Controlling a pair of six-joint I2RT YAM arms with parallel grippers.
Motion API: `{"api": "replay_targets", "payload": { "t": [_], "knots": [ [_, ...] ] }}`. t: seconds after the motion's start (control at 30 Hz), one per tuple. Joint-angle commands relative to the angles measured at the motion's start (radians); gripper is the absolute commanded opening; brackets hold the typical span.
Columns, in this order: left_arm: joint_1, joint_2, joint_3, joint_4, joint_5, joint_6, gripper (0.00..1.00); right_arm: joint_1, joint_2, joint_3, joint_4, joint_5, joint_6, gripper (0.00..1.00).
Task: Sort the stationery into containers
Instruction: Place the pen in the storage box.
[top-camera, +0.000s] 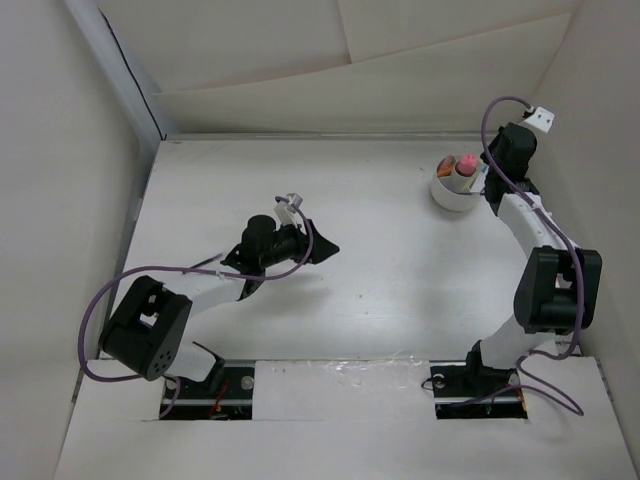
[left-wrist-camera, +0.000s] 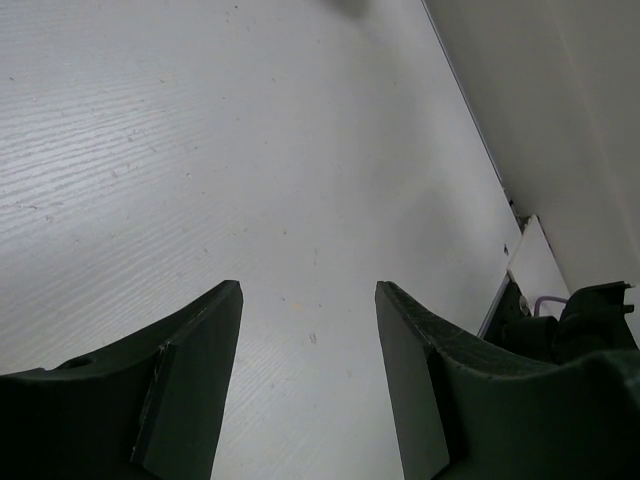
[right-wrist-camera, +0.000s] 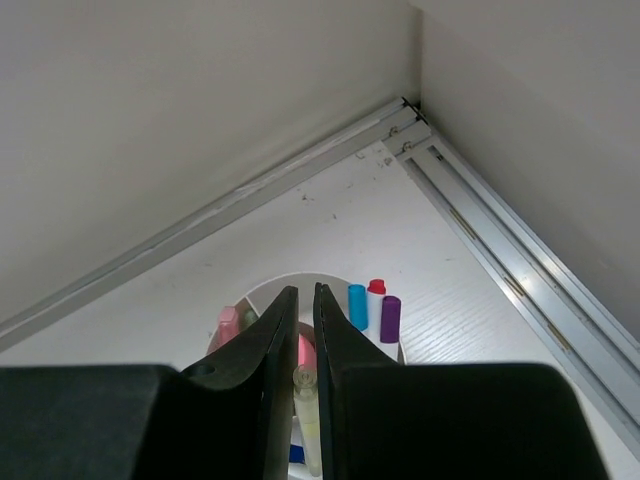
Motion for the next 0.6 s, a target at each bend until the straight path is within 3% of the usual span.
{"api": "replay_targets", "payload": {
  "t": [0.0,0.07,0.1,0.13,0.23,0.37,0.57],
  "knots": [
    [-0.002,-0.004,0.049,0.036,-0.009,0.003,0.52,0.017,0.035,0.023,0.059,0.042,-0.023,0.0],
    [-0.002,-0.004,0.049,0.027,-0.019,0.003,0.52,0.035,0.044,0.023,0.059,0.052,-0.023,0.0],
    [-0.002,-0.004,0.049,0.026,-0.033,0.003,0.52,0.035,0.044,0.023,0.059,0.052,-0.023,0.05],
    [-0.002,0.006,0.049,0.014,-0.042,0.003,0.52,0.035,0.044,0.023,0.059,0.052,-0.023,0.18],
    [-0.002,0.006,0.058,-0.01,-0.081,0.003,0.52,0.053,0.013,0.0,0.059,0.041,-0.014,0.41],
    [-0.002,-0.004,0.067,-0.073,-0.173,-0.009,0.52,0.073,-0.065,-0.018,0.059,0.018,-0.004,0.59],
    [-0.002,-0.072,0.078,-0.19,-0.329,-0.075,0.52,0.107,-0.186,-0.066,0.016,-0.065,0.005,0.63]
  ]
}}
